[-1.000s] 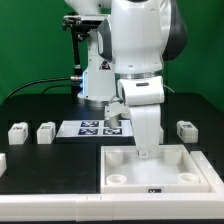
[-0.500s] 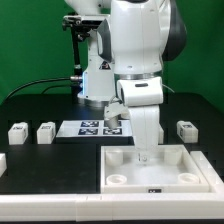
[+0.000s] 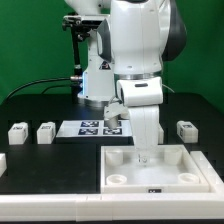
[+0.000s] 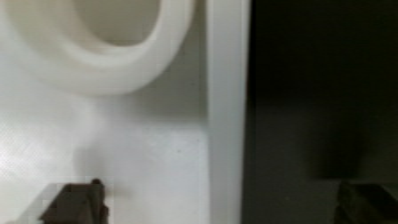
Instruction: Assemble one leg
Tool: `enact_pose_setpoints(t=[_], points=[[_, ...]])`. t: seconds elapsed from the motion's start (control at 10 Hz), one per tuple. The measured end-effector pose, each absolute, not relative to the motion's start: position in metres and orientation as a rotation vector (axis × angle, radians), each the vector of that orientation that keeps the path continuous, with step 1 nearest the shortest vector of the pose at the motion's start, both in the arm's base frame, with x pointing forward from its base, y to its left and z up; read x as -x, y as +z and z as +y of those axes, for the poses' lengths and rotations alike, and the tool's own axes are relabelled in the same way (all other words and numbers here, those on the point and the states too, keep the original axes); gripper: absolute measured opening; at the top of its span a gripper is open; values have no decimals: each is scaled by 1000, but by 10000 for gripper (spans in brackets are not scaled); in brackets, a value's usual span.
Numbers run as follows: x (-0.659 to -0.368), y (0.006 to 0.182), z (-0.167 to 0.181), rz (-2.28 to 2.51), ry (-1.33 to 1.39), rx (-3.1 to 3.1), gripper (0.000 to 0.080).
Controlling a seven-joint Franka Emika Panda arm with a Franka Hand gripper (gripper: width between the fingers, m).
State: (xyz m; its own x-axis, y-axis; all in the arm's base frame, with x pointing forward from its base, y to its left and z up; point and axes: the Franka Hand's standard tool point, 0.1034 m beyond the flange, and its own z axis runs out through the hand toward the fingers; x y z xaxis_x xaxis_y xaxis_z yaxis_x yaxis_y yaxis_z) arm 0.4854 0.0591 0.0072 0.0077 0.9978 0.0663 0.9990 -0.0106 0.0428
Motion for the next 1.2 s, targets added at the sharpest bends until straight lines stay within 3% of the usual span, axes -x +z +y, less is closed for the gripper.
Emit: enact_pose_setpoints(t=[0.1, 0.5, 0.8, 1.2], points=[[-485, 9, 59, -2188, -121, 2229, 649], [-476, 50, 79, -2075, -169, 2372, 649], [-475, 49, 78, -1975, -166, 2449, 649], [-458, 43, 82, -1158, -221, 2876, 649]])
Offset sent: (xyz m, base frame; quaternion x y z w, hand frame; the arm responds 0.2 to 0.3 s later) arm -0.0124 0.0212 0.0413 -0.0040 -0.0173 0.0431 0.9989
